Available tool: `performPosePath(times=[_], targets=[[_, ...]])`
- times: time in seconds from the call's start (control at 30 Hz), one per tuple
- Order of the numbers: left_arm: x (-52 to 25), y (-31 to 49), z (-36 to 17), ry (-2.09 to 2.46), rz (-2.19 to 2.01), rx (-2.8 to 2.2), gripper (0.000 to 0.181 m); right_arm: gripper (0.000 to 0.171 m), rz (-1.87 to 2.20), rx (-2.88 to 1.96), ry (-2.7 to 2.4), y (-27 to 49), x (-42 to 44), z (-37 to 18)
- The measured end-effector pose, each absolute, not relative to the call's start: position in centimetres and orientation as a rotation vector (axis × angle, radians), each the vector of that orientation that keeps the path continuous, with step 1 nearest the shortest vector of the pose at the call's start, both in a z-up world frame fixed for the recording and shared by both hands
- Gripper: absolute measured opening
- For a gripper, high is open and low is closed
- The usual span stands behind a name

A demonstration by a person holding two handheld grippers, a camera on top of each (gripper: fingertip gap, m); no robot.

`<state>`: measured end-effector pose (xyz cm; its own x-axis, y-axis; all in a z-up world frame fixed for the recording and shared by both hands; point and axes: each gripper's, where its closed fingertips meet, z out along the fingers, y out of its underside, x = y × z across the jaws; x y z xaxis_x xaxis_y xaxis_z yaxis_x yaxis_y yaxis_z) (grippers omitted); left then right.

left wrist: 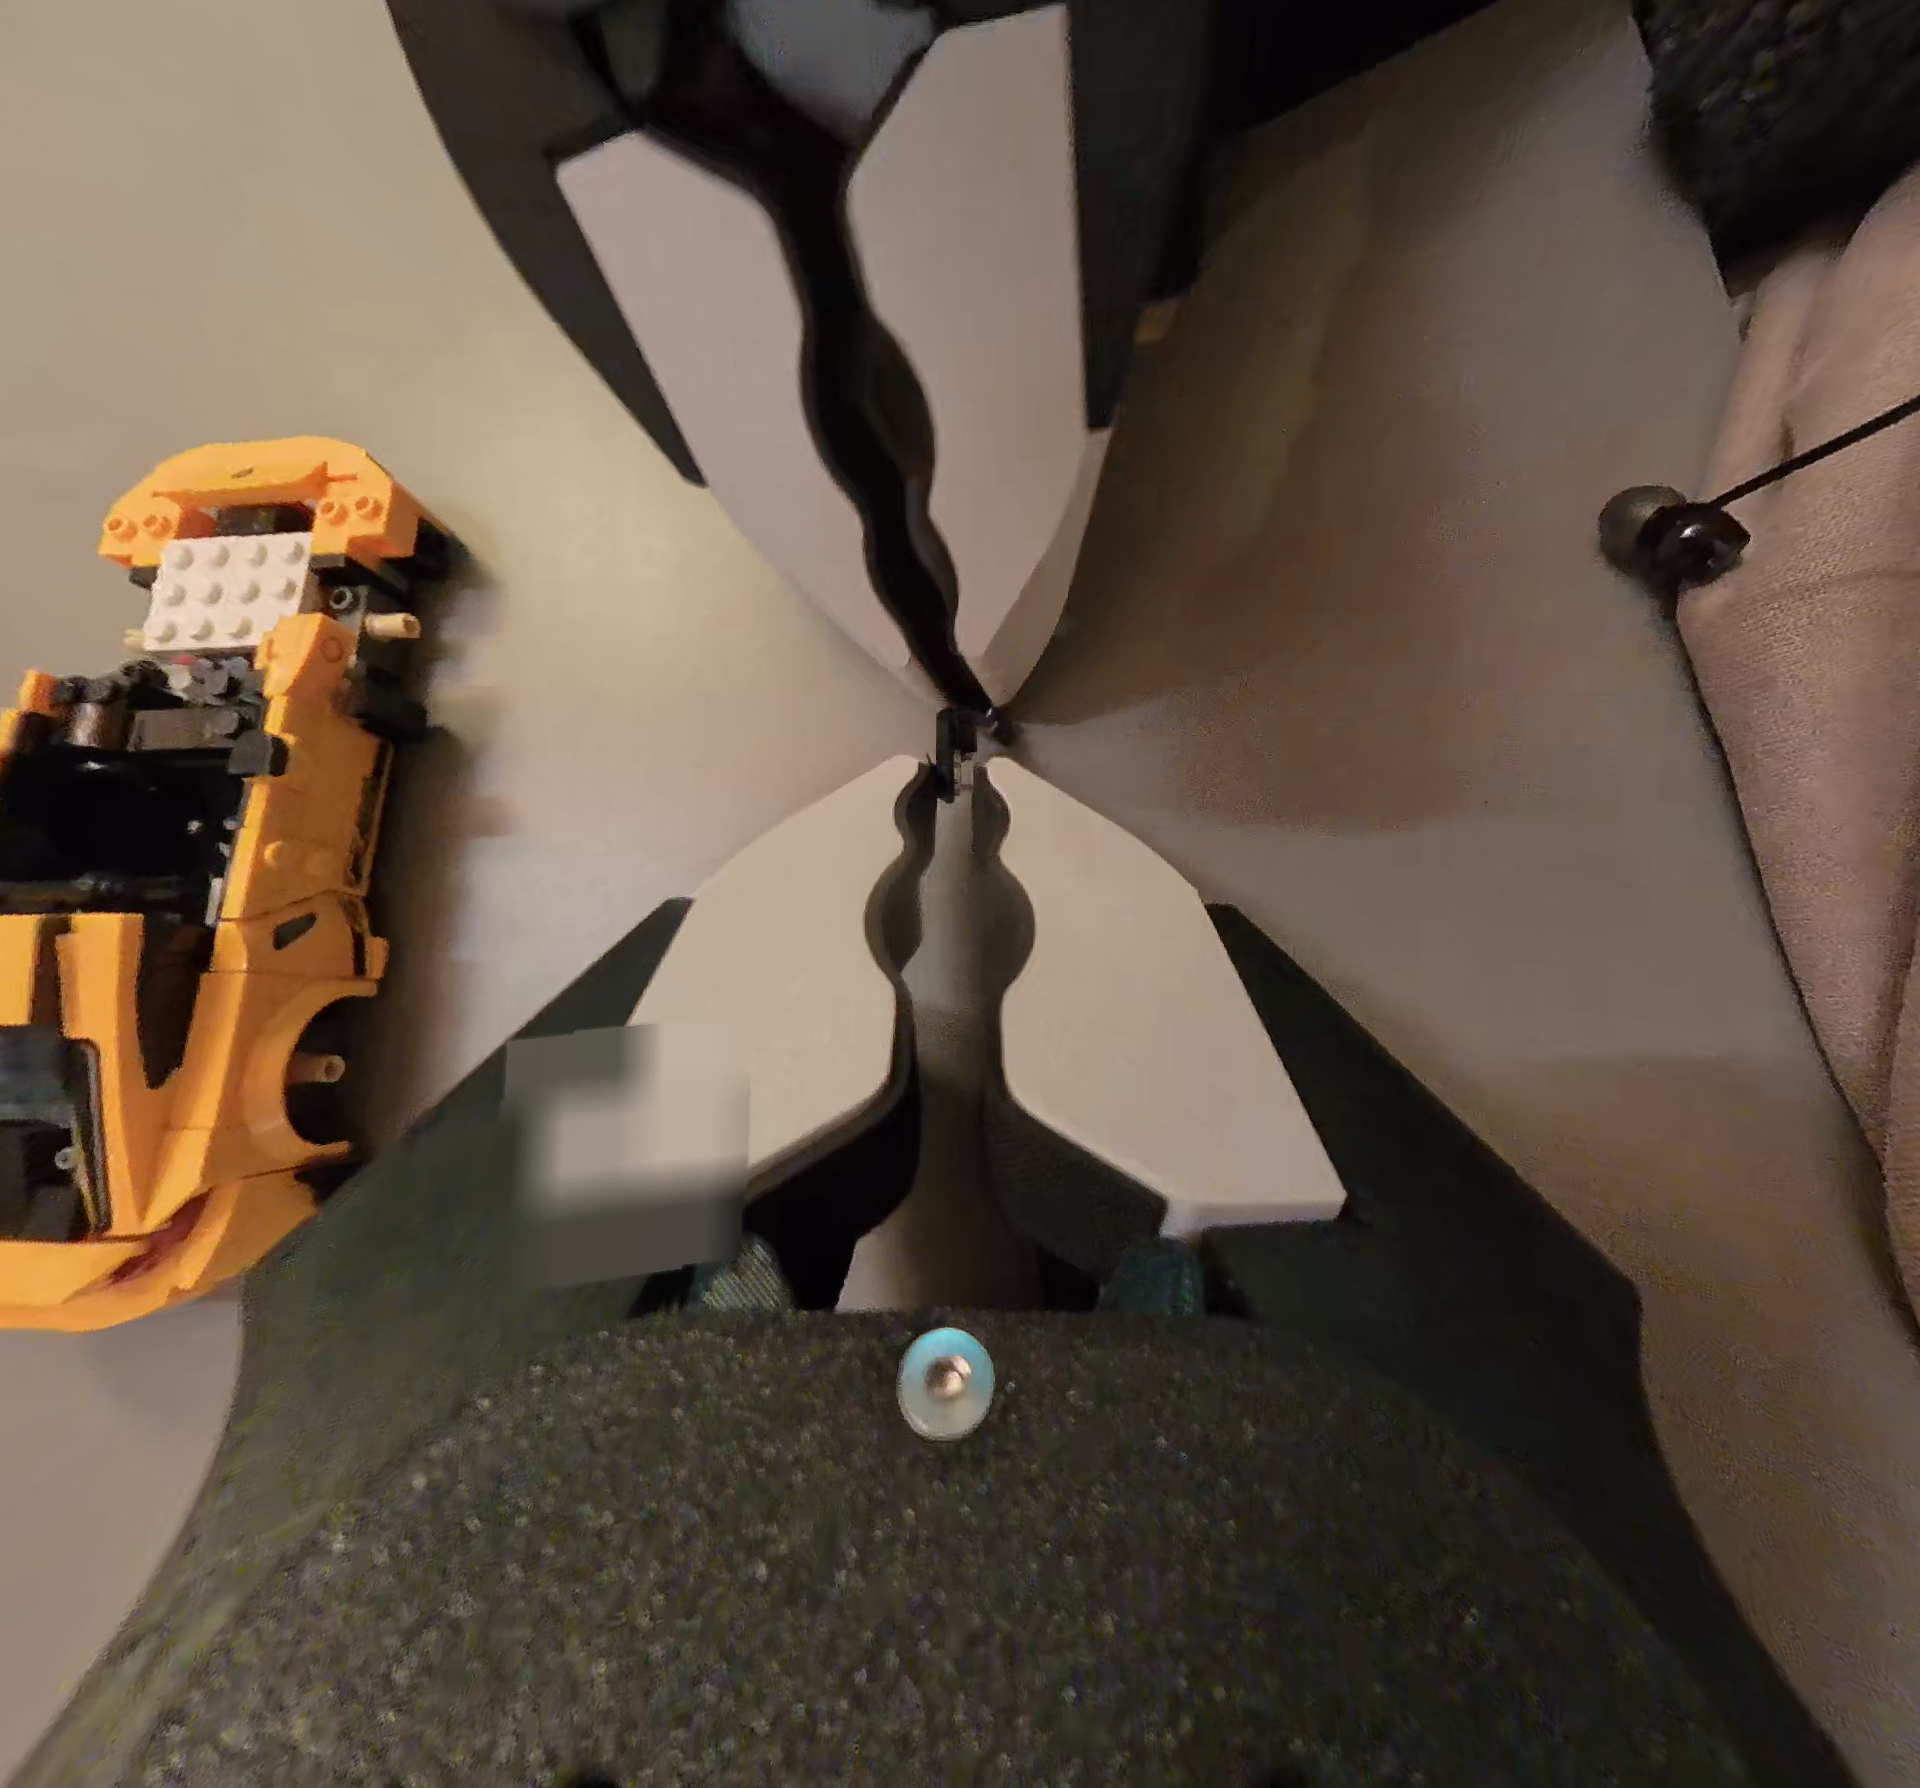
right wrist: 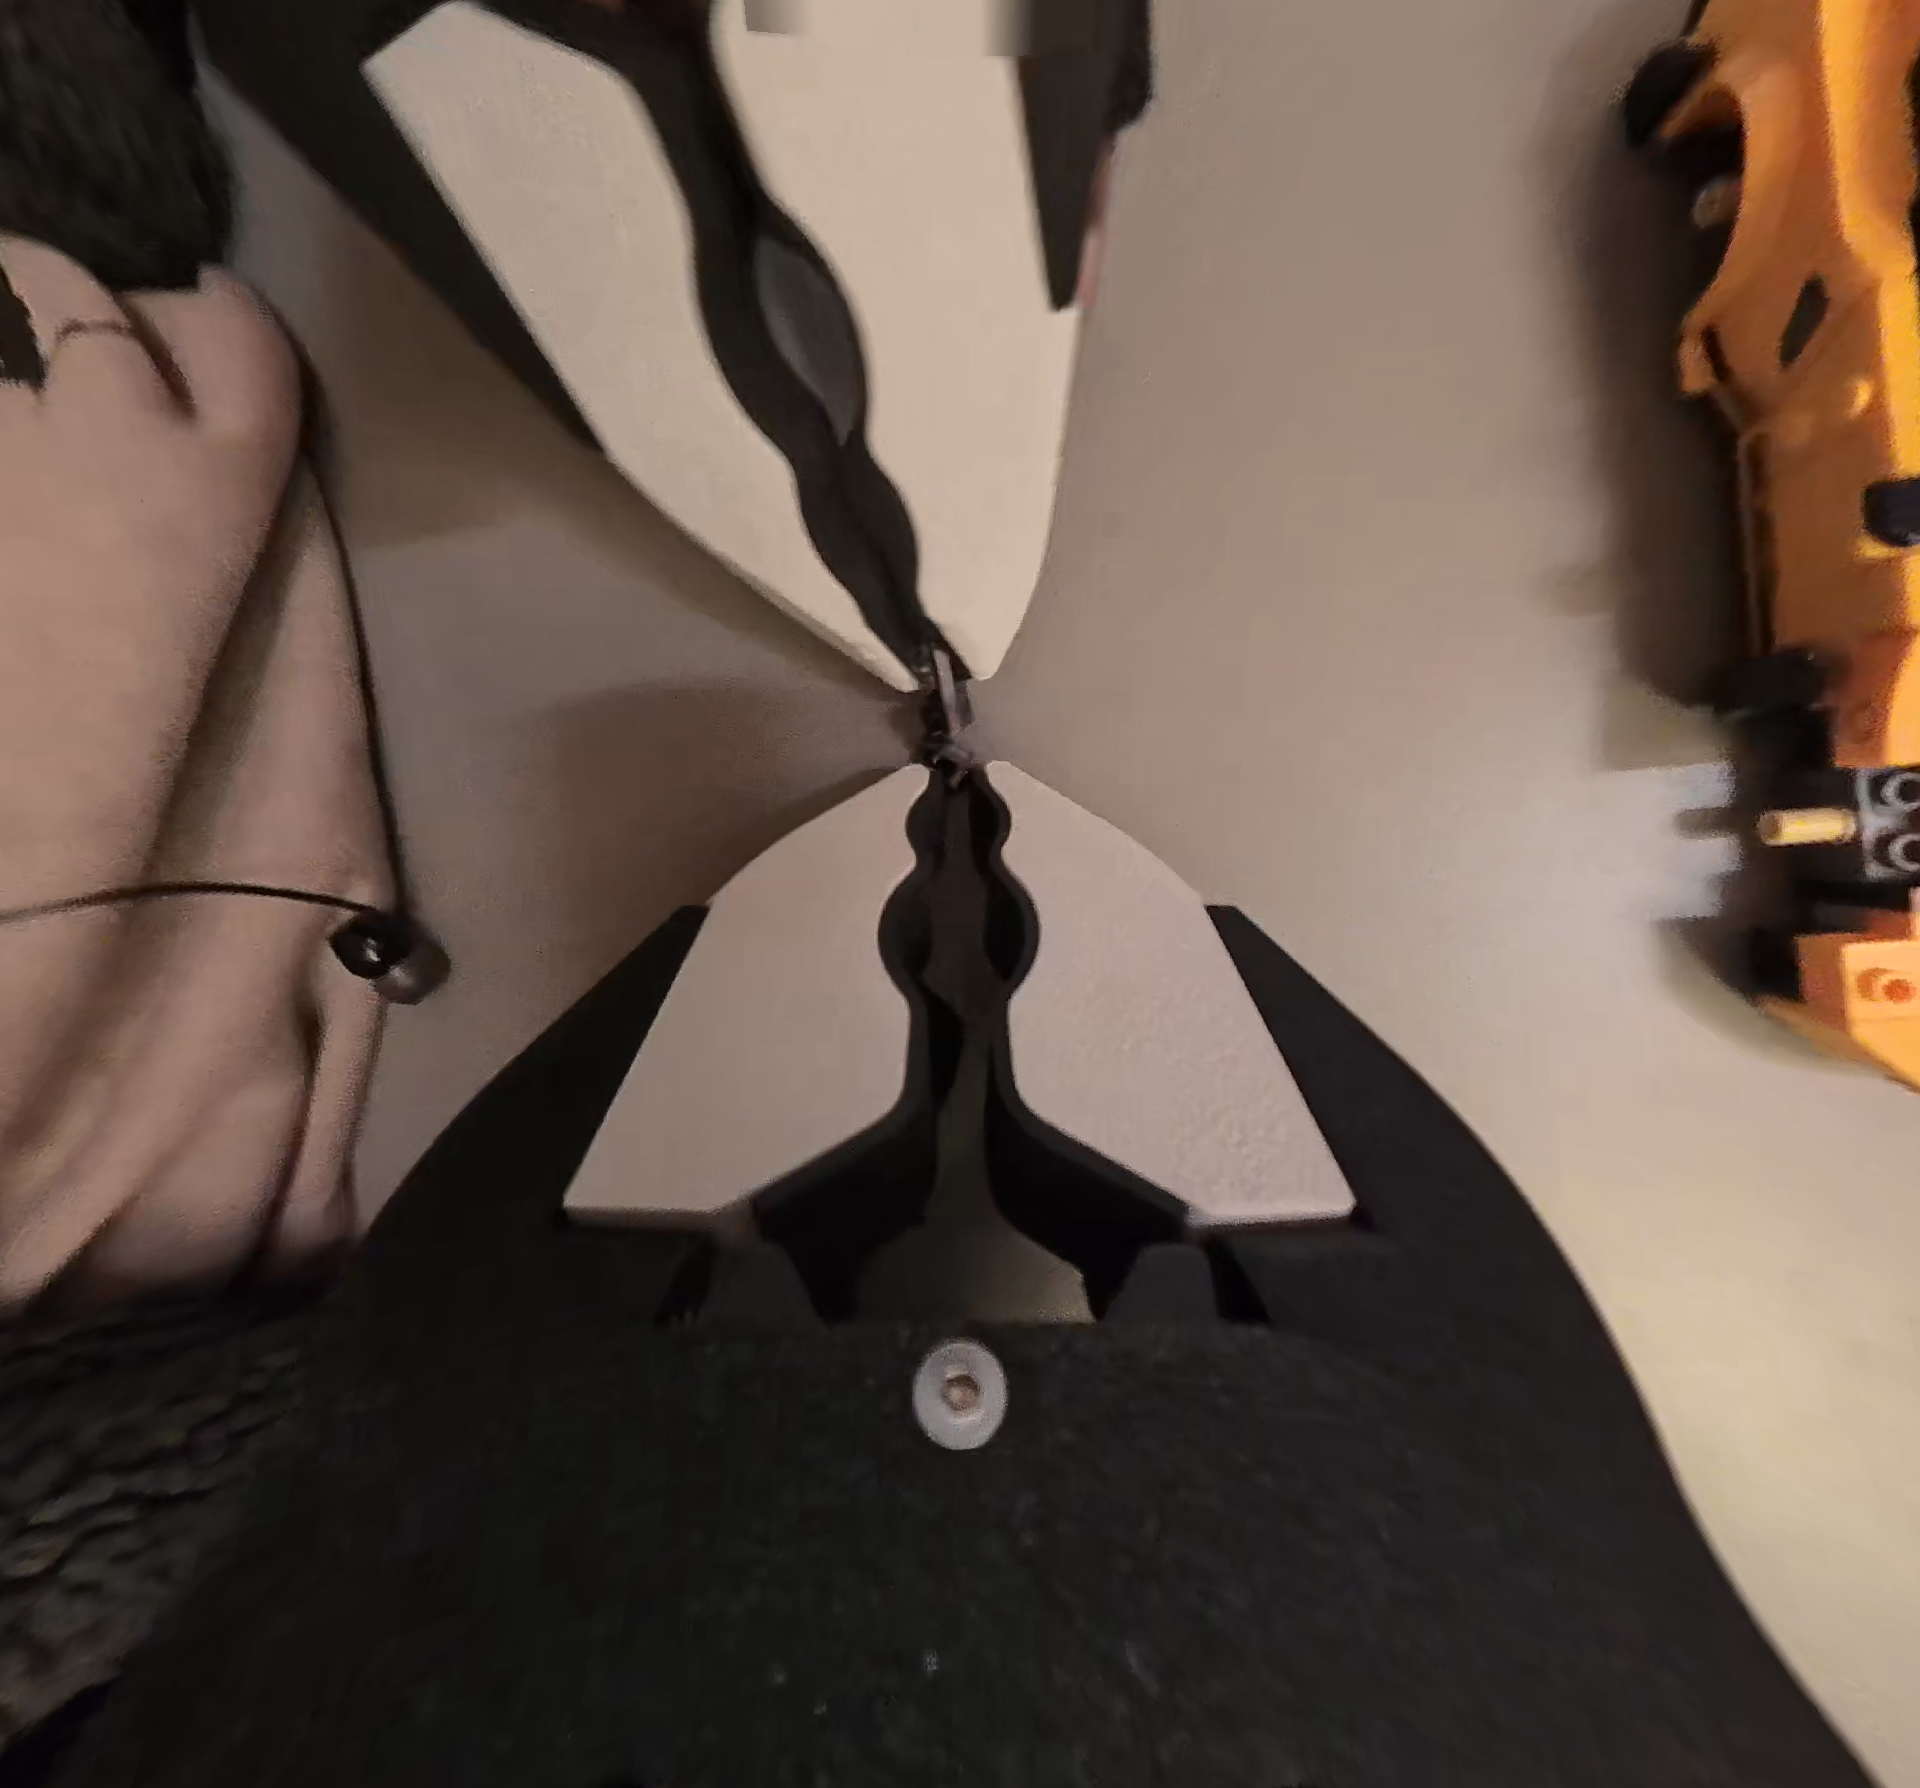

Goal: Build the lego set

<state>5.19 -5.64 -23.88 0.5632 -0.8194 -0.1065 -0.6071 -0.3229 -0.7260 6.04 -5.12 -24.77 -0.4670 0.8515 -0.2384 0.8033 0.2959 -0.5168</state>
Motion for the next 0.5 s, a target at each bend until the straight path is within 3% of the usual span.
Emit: performPosePath(times=[0.37, 0.5], targets=[[5.2, -5.9, -24.4, 1.284, -0.155, -2.001, 0.006, 0.005, 1.087, -1.971, -2.475, -5.7, 6.0, -24.7], [5.1, -5.9, -24.8, 1.310, -0.119, -2.006, 0.006, 0.013, 1.213, -2.041, -2.414, -5.9, 5.8, -24.5]])
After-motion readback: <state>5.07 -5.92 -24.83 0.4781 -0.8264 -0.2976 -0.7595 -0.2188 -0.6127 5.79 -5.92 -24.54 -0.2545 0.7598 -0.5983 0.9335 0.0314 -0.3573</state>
